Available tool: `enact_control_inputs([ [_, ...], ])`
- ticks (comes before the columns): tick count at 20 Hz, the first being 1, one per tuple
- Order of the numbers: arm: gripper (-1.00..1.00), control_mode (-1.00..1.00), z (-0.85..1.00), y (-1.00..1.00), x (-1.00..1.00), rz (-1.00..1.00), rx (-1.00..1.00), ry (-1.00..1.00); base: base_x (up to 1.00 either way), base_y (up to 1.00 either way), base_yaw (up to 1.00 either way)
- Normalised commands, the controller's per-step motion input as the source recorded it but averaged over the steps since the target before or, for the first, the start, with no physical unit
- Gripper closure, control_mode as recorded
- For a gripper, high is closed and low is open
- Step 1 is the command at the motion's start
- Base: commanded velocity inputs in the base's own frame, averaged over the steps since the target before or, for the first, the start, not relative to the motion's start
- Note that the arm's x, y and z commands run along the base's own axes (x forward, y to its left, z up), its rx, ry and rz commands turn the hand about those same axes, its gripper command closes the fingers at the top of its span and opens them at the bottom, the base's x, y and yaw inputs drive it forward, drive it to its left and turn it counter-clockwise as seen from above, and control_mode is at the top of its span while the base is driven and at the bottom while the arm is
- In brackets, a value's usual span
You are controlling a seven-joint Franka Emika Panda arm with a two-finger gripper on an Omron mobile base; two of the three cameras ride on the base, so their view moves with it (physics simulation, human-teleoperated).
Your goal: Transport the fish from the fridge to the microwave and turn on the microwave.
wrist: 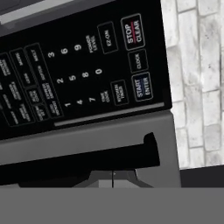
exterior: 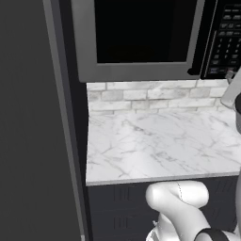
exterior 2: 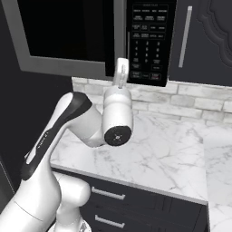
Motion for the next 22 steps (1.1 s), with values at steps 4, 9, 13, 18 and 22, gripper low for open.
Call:
enact_control_inputs([
  [4,1.0,-1.0,-0.06,-0.06,0.15,0.01,0.0,0.0,0.0,0.0,0.0],
  [9,1.0,-1.0,-0.08,-0.09,0.09,0.02,0.0,0.0,0.0,0.0,0.0],
  [13,1.0,-1.0,-0.05,-0.04,0.11,0.01,0.0,0.0,0.0,0.0,0.0],
  [18,1.0,-1.0,-0.02,-0.05,0.1,0.01,0.0,0.0,0.0,0.0,0.0],
  [22,1.0,-1.0,-0.06,-0.07,0.07,0.01,0.0,0.0,0.0,0.0,0.0],
])
